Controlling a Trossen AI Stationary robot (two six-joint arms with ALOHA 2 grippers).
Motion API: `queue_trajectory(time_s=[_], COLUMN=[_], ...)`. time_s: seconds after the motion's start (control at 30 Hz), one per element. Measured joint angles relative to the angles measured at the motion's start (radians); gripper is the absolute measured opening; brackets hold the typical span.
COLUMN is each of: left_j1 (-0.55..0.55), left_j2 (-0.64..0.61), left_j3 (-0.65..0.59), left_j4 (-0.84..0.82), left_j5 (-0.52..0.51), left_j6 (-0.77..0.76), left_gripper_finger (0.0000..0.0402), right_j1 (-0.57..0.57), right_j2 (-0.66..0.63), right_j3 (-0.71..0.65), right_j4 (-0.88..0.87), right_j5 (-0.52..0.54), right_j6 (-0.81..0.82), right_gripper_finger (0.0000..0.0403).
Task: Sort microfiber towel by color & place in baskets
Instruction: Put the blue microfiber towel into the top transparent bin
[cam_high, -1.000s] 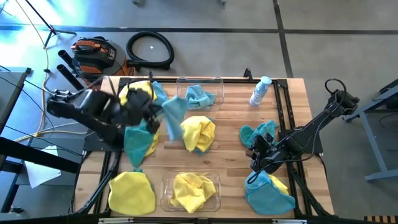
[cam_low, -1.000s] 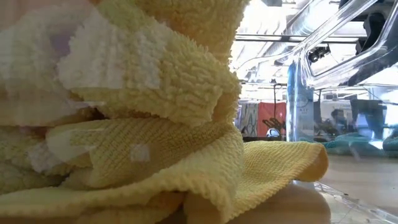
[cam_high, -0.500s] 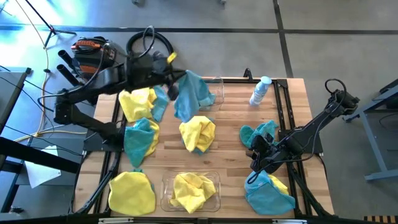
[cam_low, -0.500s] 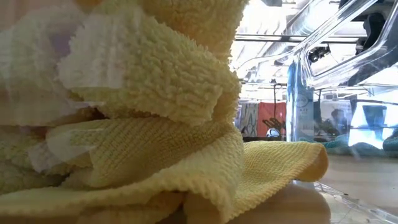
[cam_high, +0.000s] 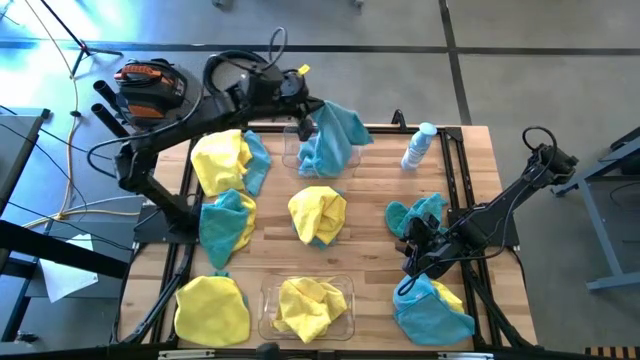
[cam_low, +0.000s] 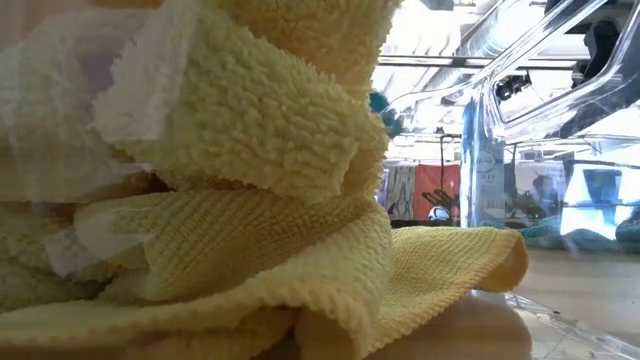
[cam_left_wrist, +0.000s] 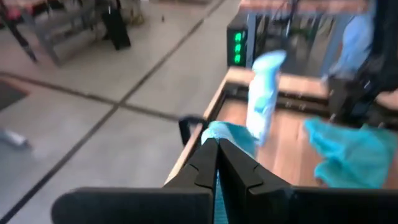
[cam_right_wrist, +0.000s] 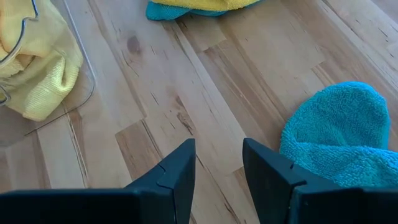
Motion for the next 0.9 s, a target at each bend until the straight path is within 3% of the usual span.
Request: queue_trajectory(time_s=[0.5, 0.9], left_j1=[0.008, 0.007], left_j2=[0.191, 0.400], left_j3=[-0.001, -0.001], left_j4=[-0.054, -0.061], left_j5=[0.021, 0.073], left_j6=[0.010, -0.103], left_gripper_finger=[0.0000, 0.0000], right_j1=[0.000, 0.000], right_j2=[0.000, 0.000], right_j3=[0.000, 0.000], right_j4=[0.002, 0.002], right_j5=[0.000, 0.000], right_j6=[0.000, 0.000], right_gripper_finger=[0.0128, 0.0128])
